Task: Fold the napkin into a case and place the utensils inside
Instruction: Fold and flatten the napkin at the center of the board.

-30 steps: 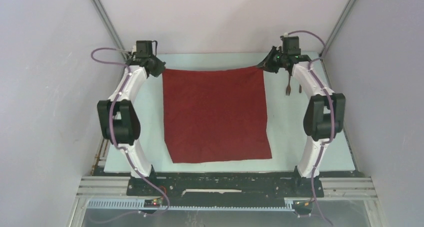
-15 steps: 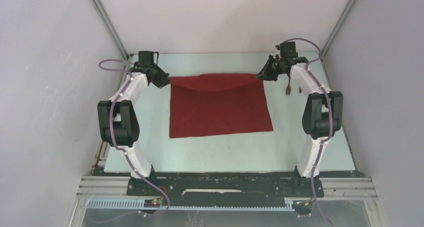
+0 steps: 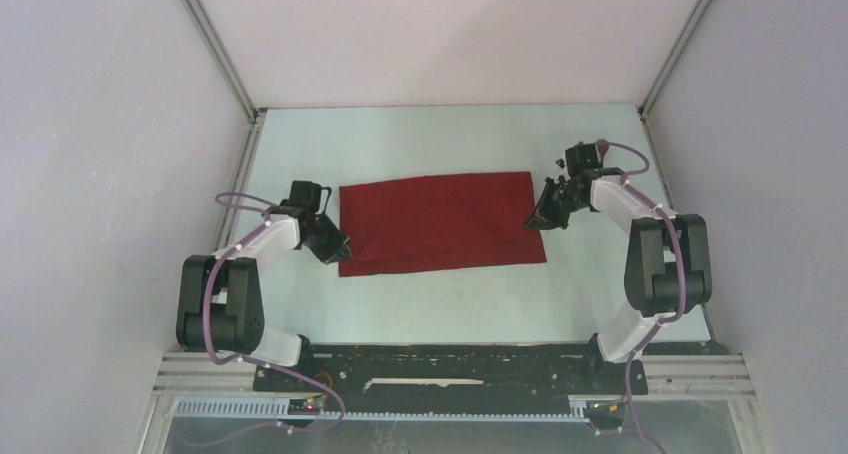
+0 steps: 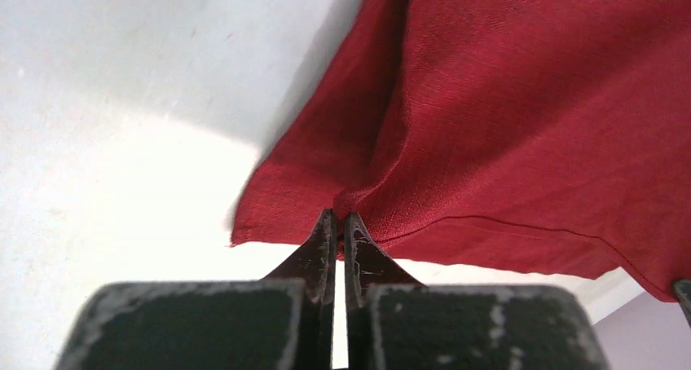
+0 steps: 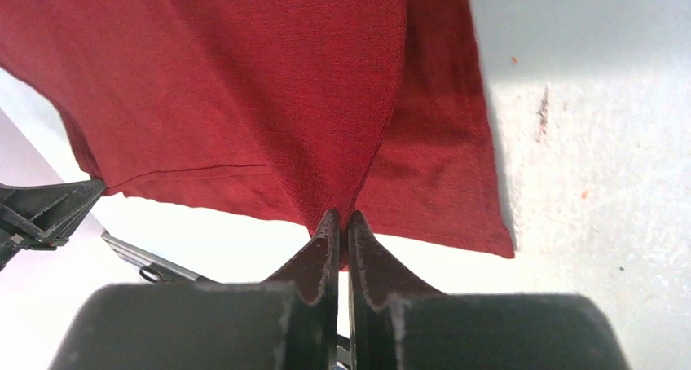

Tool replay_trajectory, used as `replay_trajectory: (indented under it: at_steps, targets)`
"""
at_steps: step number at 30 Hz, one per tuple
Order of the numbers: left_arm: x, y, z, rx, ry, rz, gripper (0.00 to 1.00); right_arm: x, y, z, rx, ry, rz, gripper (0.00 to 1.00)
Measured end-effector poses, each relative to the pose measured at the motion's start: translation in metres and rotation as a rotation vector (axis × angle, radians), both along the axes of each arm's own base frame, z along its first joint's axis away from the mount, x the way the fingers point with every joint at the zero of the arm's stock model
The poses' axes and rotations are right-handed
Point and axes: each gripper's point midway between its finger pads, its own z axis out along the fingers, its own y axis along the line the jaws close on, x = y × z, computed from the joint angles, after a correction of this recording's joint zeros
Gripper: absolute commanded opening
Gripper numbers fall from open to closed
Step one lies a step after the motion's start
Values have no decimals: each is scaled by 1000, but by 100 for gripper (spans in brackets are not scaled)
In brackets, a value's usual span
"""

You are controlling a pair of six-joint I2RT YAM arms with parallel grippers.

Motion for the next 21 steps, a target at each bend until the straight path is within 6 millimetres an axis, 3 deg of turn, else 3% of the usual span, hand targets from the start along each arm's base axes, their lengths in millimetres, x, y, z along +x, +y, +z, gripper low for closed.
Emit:
replay_trajectory:
  at_steps: [5,12,21]
  targets:
    - [-22,1,-15,9,48,-11,0,-16,-10,-13,-11,33,-13,0]
    - [-23,5,-11,39,19,-17,0,-21,-20,-17,-32,15,-29,0]
    - [-34,5,-25,46,49,-32,0,-27,-22,-28,-39,25,-31,0]
